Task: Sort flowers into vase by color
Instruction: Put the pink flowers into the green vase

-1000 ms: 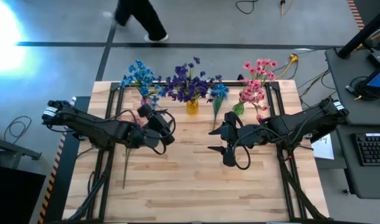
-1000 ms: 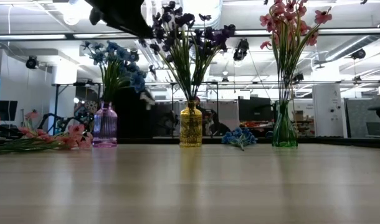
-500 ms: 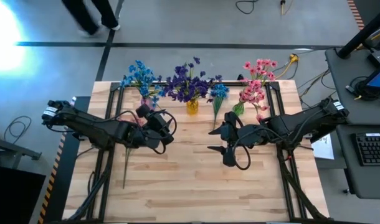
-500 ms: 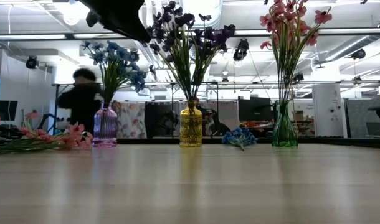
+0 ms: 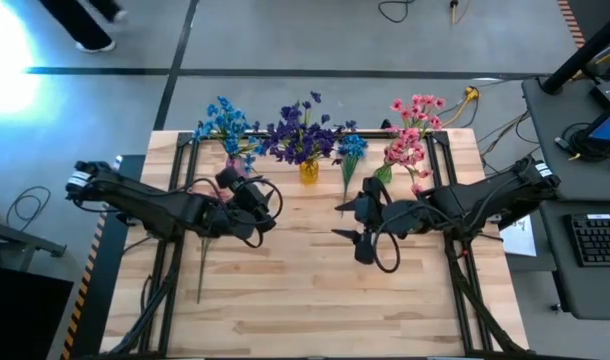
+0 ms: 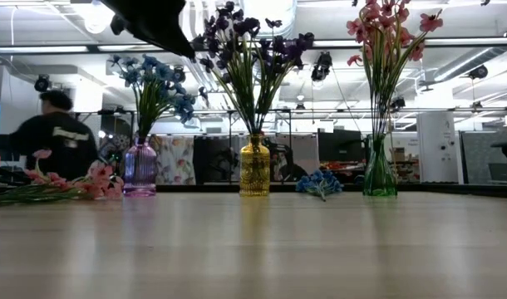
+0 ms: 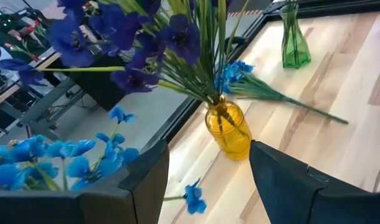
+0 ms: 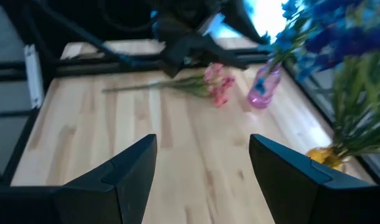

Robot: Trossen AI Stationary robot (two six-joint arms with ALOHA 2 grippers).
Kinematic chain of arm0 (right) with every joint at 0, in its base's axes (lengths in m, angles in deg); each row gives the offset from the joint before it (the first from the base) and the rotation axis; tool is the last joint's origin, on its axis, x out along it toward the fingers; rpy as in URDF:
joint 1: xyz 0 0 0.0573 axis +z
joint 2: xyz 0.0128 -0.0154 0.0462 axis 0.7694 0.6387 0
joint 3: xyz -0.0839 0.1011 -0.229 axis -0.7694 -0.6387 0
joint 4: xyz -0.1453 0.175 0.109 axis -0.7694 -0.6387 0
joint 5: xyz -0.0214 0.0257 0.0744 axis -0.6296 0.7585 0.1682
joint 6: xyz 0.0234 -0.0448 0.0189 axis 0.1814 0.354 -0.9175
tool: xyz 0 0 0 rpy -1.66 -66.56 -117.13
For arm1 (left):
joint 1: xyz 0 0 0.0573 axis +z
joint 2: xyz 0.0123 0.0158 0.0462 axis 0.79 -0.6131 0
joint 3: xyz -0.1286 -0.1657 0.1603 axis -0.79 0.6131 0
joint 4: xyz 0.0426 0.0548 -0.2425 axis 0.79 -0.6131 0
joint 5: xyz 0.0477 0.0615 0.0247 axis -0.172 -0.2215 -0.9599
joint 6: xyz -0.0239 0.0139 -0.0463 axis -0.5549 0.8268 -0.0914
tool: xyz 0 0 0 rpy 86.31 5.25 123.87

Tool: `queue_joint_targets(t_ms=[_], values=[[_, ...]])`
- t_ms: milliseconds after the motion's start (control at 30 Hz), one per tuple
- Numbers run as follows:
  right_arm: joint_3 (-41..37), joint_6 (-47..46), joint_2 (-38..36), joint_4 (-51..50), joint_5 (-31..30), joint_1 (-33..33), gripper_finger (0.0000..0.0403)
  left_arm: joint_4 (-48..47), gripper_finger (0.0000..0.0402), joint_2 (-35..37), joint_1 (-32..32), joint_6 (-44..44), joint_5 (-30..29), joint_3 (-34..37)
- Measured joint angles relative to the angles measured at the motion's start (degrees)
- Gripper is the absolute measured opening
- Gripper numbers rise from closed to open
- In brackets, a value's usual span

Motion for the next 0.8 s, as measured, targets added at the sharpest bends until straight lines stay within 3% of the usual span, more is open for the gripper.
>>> queue_joint_targets(t_ms=[300, 600, 800], values=[[0.0, 4.2, 3.5, 8.2, -1.4, -2.5, 0.0247, -11.9, 0.0206, 8.7, -1.9, -4.6, -0.1, 0.0], [1.8, 8.6, 9.8, 9.4, -1.5, -7.9, 0.0247, -13.5, 0.0206, 17.2, -5.5, -7.9, 0.1, 4.0], [2.0, 11.7, 10.8, 9.4, -1.4, -9.9, 0.0247, -14.2, 0.0206, 19.1, -6.5, -14.8, 6.0, 6.3]])
